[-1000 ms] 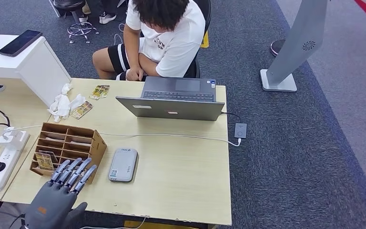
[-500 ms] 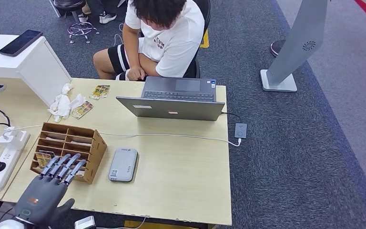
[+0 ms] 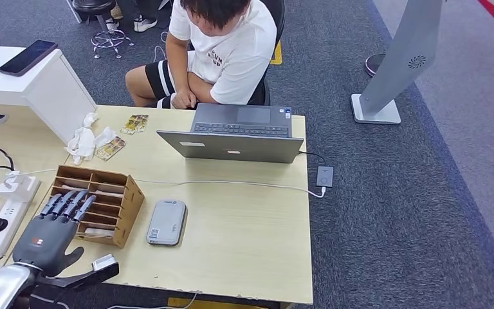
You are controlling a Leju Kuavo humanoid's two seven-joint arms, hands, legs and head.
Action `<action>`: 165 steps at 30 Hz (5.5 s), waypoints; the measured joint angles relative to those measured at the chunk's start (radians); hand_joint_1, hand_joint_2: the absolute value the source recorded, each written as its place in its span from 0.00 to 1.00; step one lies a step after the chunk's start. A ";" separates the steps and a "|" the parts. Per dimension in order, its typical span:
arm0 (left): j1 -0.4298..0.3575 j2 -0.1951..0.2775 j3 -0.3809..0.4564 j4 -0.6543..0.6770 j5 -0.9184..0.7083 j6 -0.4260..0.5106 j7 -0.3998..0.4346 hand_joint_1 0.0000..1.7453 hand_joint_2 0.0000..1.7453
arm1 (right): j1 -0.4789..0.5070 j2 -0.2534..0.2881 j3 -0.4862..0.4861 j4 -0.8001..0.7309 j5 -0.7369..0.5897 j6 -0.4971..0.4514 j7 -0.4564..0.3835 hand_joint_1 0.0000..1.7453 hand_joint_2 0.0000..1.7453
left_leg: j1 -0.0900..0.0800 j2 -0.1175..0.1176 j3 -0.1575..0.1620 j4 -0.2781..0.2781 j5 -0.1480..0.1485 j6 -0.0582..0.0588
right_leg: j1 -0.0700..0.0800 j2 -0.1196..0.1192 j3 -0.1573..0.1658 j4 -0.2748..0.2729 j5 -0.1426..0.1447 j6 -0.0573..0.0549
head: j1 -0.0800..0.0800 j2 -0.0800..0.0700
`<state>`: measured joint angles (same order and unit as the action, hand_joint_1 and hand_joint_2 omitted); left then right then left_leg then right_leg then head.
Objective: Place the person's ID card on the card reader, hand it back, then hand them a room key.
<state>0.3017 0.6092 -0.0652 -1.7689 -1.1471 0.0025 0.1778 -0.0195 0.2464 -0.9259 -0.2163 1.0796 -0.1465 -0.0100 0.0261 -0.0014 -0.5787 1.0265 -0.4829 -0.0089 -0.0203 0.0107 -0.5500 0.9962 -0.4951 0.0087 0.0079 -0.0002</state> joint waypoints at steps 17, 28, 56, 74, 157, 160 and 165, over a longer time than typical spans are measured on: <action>-0.029 -0.042 0.018 0.057 -0.007 -0.014 -0.020 0.00 1.00 | -0.004 0.000 0.000 0.000 0.001 0.006 0.004 0.00 1.00 | 0.000 0.000 0.000 0.000 0.000 0.000 | 0.000 0.000 0.000 0.000 0.000 0.000 | 0.000 0.000; -0.030 -0.056 0.002 0.057 -0.016 -0.025 -0.022 0.00 1.00 | -0.004 0.000 0.000 0.000 0.002 0.010 0.004 0.00 1.00 | 0.000 0.000 0.000 0.000 0.000 0.000 | 0.000 0.000 0.000 0.000 0.000 0.000 | 0.000 0.000; -0.024 -0.022 -0.008 0.043 0.033 -0.037 -0.026 1.00 1.00 | -0.006 0.000 0.000 0.000 0.017 0.008 0.005 0.00 1.00 | 0.000 0.000 0.000 0.000 0.000 0.000 | 0.000 0.000 0.000 0.000 0.000 0.000 | 0.000 0.000; -0.019 -0.060 -0.032 -0.119 -0.059 0.116 -0.074 1.00 1.00 | -0.006 0.000 -0.004 0.000 -0.005 0.001 -0.011 0.00 1.00 | 0.000 0.000 0.000 0.000 0.000 0.000 | 0.000 0.000 0.000 0.000 0.000 0.000 | 0.000 0.000; 0.035 -0.495 0.615 -0.264 1.188 -0.102 -0.809 0.00 1.00 | 0.000 -0.021 -0.013 0.024 0.003 -0.006 -0.122 0.00 0.00 | 0.000 0.001 -0.004 0.000 0.002 0.000 | 0.000 0.001 -0.003 0.000 0.002 0.001 | 0.001 0.000; -0.055 -0.624 0.916 -0.249 1.400 -0.529 -0.692 0.00 1.00 | 0.001 -0.019 -0.018 0.024 0.015 -0.024 -0.112 0.00 0.00 | 0.000 -0.002 -0.005 0.000 0.002 0.000 | 0.000 -0.002 -0.003 -0.001 0.002 0.001 | 0.001 0.000; -0.216 -0.758 1.321 -0.036 1.646 -0.465 -0.467 0.00 1.00 | -0.002 -0.012 -0.022 0.026 0.018 -0.039 -0.145 0.00 0.00 | 0.000 0.001 -0.003 0.000 0.002 -0.001 | 0.000 0.001 -0.002 -0.001 0.002 0.001 | 0.000 0.000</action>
<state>0.0860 -0.1485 1.2563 -1.8049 0.4989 -0.4621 -0.2895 -0.0214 0.2339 -0.9475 -0.1905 1.0971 -0.1859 -0.1548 0.0259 -0.0007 -0.5812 1.0263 -0.4811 -0.0095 -0.0205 0.0114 -0.5525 0.9957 -0.4929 0.0096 0.0082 -0.0003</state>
